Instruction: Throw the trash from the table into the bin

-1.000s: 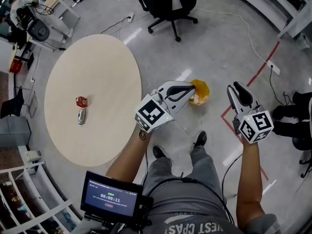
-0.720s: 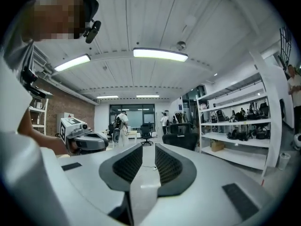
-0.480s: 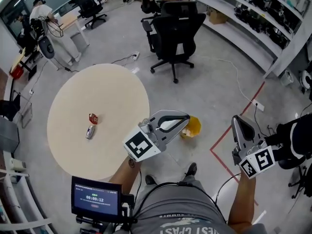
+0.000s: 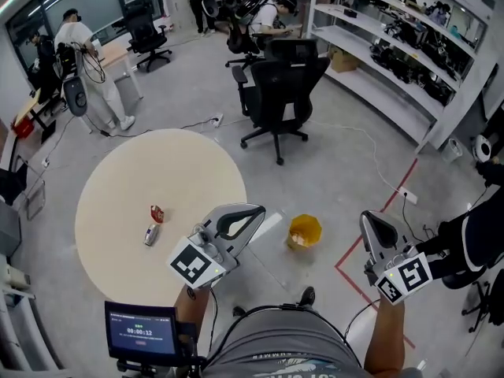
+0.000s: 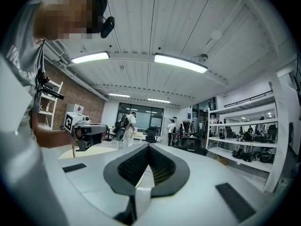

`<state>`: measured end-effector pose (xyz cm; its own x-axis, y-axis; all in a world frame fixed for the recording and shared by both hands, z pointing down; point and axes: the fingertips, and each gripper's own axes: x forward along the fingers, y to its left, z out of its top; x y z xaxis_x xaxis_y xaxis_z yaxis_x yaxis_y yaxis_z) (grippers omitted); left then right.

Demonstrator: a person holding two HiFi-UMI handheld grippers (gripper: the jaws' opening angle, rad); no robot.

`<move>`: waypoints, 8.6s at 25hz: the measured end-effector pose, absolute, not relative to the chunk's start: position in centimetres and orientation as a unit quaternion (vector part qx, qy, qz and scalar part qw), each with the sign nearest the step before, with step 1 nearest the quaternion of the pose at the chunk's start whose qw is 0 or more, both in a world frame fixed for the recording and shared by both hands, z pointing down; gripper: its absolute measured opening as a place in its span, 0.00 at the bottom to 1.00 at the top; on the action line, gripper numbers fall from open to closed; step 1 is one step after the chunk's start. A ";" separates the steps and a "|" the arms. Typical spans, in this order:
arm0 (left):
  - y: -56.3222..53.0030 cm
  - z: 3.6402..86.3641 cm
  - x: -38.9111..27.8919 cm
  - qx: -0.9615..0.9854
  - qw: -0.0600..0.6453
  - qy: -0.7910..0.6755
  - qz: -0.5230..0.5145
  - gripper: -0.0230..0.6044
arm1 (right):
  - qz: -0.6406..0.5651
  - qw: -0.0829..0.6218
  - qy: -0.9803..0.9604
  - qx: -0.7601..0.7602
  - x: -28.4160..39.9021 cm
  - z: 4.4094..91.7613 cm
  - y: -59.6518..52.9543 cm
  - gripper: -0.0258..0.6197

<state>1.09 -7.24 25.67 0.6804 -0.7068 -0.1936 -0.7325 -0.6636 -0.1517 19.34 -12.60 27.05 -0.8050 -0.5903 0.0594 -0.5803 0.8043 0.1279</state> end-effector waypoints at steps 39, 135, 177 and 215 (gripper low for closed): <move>11.2 36.5 -38.0 -0.595 0.035 0.802 0.036 0.10 | -0.097 0.197 -0.923 -0.315 -38.2 44.8 -1.2 0.06; -4.4 23.4 -12.8 -0.850 0.200 0.488 -0.016 0.10 | -0.144 -0.009 -0.989 -0.005 -8.1 23.3 -7.5 0.31; -42.3 74.1 17.1 -0.949 -0.125 0.269 -0.108 0.10 | 0.158 0.128 -0.947 0.249 20.5 76.5 -44.1 0.31; -41.4 71.8 22.3 -0.947 -0.152 0.252 -0.125 0.10 | 0.184 0.127 -0.915 0.336 28.4 75.9 -43.5 0.31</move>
